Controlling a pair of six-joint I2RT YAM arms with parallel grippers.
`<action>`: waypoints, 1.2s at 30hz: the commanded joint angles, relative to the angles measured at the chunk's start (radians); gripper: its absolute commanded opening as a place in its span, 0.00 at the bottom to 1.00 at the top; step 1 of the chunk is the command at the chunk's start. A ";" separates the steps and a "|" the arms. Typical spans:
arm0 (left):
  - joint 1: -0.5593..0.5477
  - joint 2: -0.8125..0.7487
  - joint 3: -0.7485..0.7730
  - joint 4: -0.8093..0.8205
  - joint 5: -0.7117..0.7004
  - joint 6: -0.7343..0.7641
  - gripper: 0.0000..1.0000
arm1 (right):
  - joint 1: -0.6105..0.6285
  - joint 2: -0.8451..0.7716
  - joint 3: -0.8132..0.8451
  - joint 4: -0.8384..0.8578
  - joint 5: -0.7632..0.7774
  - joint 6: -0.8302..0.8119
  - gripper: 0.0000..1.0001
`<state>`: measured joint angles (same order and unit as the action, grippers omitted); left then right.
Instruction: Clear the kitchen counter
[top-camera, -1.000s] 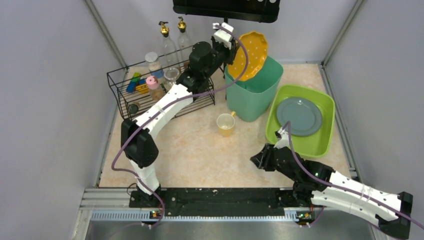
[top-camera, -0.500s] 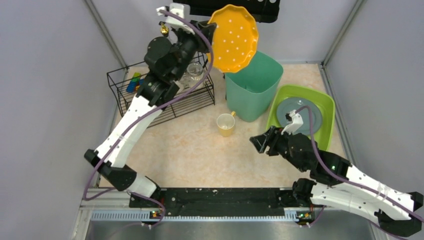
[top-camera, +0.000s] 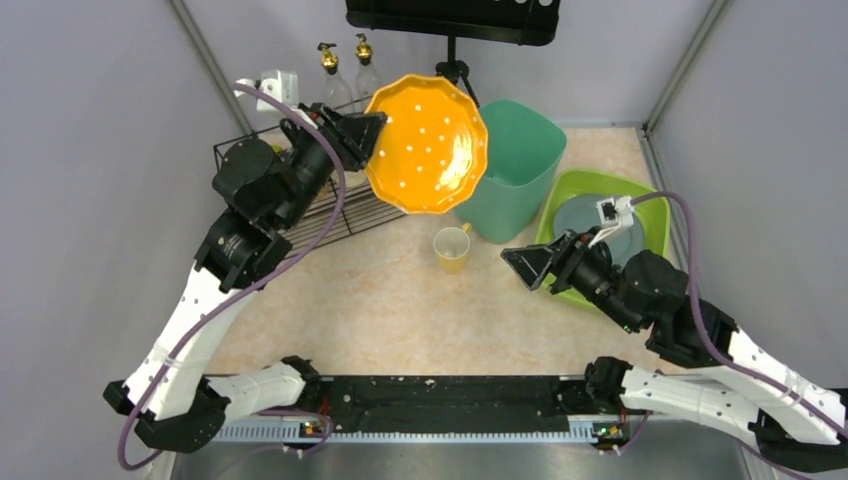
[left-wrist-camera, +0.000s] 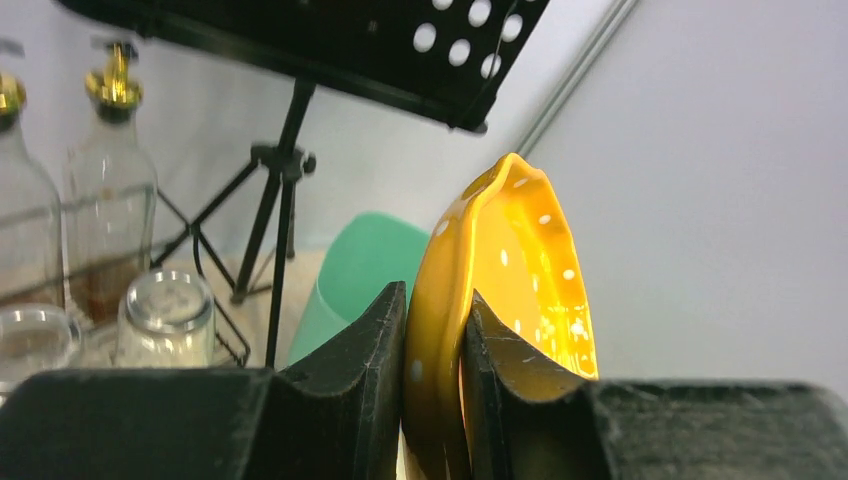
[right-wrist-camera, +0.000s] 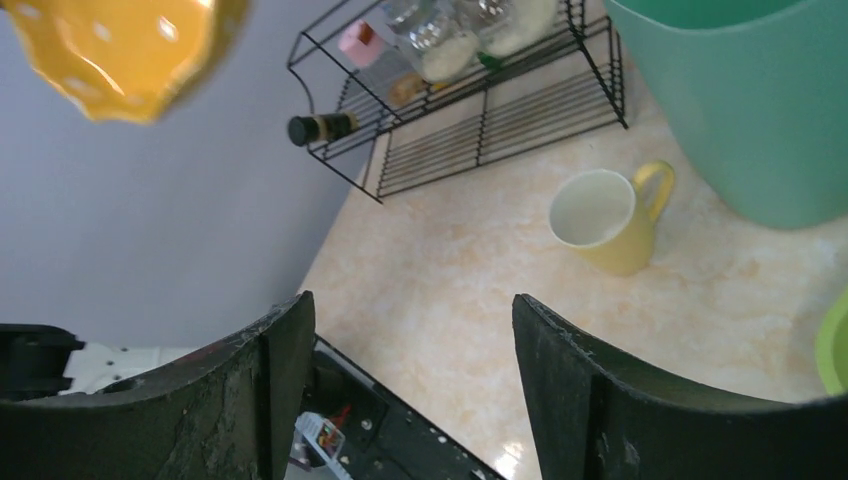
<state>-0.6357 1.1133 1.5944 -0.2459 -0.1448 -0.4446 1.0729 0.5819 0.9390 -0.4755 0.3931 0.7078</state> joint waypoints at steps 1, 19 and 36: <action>0.002 -0.088 -0.059 0.074 0.016 -0.174 0.00 | 0.006 0.041 0.088 0.105 -0.086 -0.039 0.72; 0.001 -0.354 -0.415 0.112 0.059 -0.418 0.00 | 0.006 0.115 -0.008 0.327 -0.152 0.091 0.75; 0.001 -0.390 -0.590 0.238 0.172 -0.534 0.00 | 0.001 0.201 -0.153 0.589 -0.215 0.227 0.75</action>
<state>-0.6357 0.7547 0.9886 -0.2680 -0.0307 -0.8806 1.0729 0.7746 0.8188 -0.0139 0.1986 0.8787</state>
